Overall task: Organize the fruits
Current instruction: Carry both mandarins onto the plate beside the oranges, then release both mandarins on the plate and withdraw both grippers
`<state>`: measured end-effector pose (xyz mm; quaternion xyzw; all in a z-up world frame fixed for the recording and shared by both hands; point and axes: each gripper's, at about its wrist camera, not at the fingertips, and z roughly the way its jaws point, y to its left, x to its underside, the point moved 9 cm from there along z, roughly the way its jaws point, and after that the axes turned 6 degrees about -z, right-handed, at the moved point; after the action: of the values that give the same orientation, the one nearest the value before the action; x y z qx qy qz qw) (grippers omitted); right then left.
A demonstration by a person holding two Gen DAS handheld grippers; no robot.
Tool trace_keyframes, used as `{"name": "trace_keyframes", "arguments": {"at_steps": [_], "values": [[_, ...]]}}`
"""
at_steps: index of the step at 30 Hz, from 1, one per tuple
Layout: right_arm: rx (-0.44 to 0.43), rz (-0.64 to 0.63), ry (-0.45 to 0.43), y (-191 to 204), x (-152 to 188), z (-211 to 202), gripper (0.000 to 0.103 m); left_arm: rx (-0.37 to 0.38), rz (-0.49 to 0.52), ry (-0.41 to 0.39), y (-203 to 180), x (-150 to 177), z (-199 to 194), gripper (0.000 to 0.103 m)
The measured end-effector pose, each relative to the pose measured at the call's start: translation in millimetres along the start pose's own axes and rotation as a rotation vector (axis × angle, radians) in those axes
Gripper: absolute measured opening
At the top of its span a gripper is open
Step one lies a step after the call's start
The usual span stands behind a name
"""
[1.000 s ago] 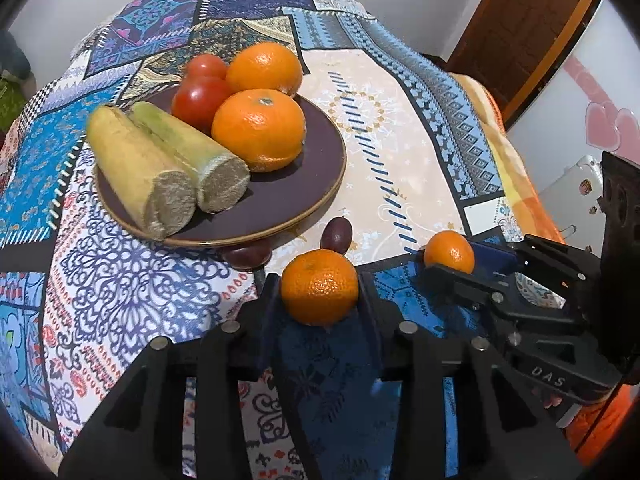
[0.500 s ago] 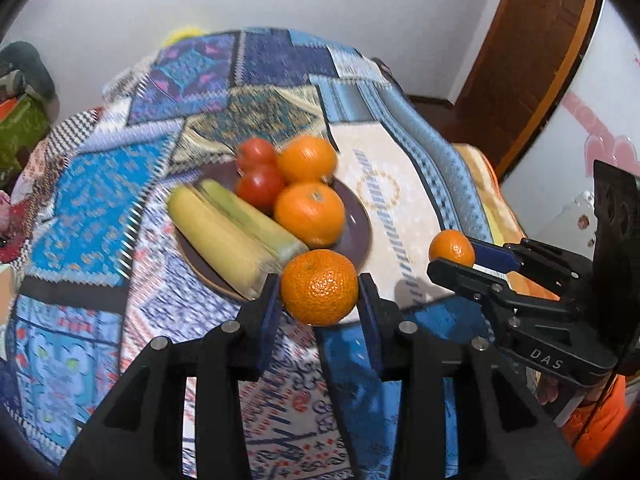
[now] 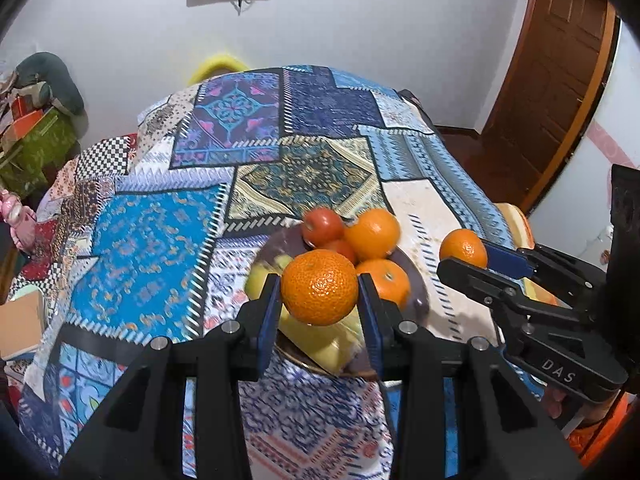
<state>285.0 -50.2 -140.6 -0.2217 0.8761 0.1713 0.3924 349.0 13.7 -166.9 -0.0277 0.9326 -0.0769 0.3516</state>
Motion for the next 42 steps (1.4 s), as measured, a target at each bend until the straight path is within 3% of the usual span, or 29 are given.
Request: {"name": "trace_keyframes", "arguments": {"at_steps": [18, 26, 35, 42], "values": [[0.024, -0.018, 0.105, -11, 4, 66, 0.033, -0.005, -0.025, 0.083, 14, -12, 78, 0.038], [0.009, -0.002, 0.127, -16, 10, 75, 0.033, -0.005, -0.049, 0.108, 16, -12, 100, 0.038], [0.001, -0.009, 0.135, -15, 11, 75, 0.034, 0.006, -0.063, 0.122, 18, -10, 104, 0.038], [0.012, -0.022, 0.111, -12, 9, 59, 0.035, 0.005, -0.036, 0.104, 13, -6, 81, 0.038]]}}
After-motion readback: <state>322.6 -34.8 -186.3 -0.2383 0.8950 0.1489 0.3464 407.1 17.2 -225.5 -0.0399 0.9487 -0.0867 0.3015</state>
